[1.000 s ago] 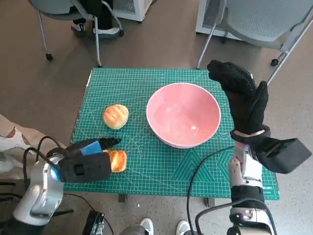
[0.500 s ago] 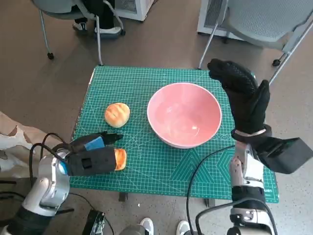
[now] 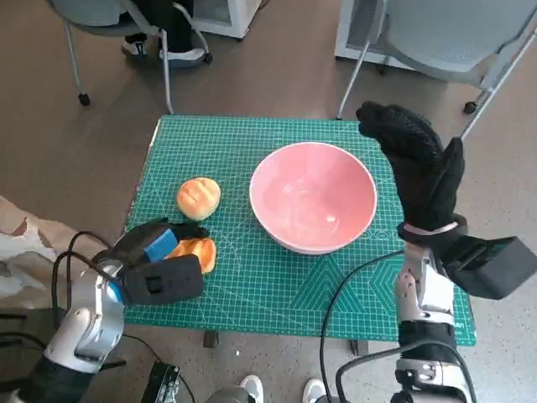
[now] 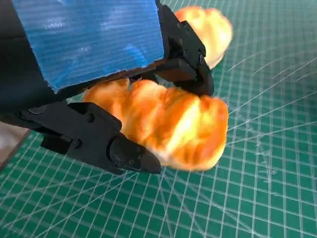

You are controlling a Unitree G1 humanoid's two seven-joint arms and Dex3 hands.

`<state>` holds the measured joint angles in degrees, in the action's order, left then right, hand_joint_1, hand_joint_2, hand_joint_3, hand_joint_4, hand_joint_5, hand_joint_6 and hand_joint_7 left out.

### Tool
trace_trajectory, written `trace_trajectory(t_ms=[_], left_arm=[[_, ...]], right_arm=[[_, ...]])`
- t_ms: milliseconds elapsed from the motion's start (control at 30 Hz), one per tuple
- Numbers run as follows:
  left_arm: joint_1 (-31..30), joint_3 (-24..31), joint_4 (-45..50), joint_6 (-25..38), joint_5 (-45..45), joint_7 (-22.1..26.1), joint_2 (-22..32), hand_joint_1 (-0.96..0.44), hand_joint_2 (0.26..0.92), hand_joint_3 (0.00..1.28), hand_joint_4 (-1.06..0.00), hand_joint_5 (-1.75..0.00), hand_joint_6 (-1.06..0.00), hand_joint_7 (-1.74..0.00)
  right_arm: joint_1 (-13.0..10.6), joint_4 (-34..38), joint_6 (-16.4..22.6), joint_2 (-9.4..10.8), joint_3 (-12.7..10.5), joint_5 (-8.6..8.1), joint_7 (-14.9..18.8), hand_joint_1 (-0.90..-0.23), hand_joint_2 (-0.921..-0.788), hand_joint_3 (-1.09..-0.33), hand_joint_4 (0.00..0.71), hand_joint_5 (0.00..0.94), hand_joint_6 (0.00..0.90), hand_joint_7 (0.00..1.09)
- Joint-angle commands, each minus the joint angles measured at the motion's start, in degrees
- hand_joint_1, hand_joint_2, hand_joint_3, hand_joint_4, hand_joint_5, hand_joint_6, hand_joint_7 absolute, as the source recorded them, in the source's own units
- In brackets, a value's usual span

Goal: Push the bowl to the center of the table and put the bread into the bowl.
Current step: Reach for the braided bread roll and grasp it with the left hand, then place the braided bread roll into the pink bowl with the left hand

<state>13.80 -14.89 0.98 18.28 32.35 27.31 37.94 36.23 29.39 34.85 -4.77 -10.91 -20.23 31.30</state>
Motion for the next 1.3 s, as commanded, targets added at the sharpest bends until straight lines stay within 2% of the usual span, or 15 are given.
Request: trace_trajectory(t_ms=[33,600,867,1067,1300], left_arm=[[-2.67,0.66,-0.19,-1.98,-1.54,0.55,0.49,0.0,0.823,0.2,-0.69,-1.28,-0.76,-0.93],[-3.9,3.5,5.23,-1.61,-5.19,6.38,1.7,0.0,0.835,0.21,-0.67,-1.31,-0.71,-0.98],[-4.63,6.46,10.52,-1.72,-8.24,9.03,2.72,0.0,0.867,0.16,-0.66,-1.27,-0.68,-1.04],[-4.34,9.36,13.69,-3.72,-11.07,8.84,3.05,0.0,0.875,0.13,-0.69,-1.21,-0.67,-1.08],[-1.33,12.27,16.24,-6.49,-12.87,7.17,2.31,0.0,0.891,0.09,-0.73,-1.16,-0.66,-1.09]], right_arm=[[-1.26,0.64,-0.7,-0.42,-0.04,-0.62,0.64,-0.612,-0.921,-0.747,0.238,0.0,0.086,0.46],[-0.71,2.14,-0.14,-0.42,-0.22,-0.6,1.0,-0.611,-0.921,-0.751,0.239,0.001,0.072,0.48],[-0.27,2.81,0.07,-0.35,-0.3,-0.6,0.92,-0.613,-0.921,-0.752,0.24,0.001,0.068,0.49],[-0.16,2.95,0.16,-0.08,-0.26,-0.82,0.95,-0.615,-0.921,-0.752,0.242,0.002,0.065,0.5],[0.52,4.27,0.59,0.18,-0.3,-1.14,1.42,-0.621,-0.921,-0.75,0.243,0.002,0.062,0.5]])
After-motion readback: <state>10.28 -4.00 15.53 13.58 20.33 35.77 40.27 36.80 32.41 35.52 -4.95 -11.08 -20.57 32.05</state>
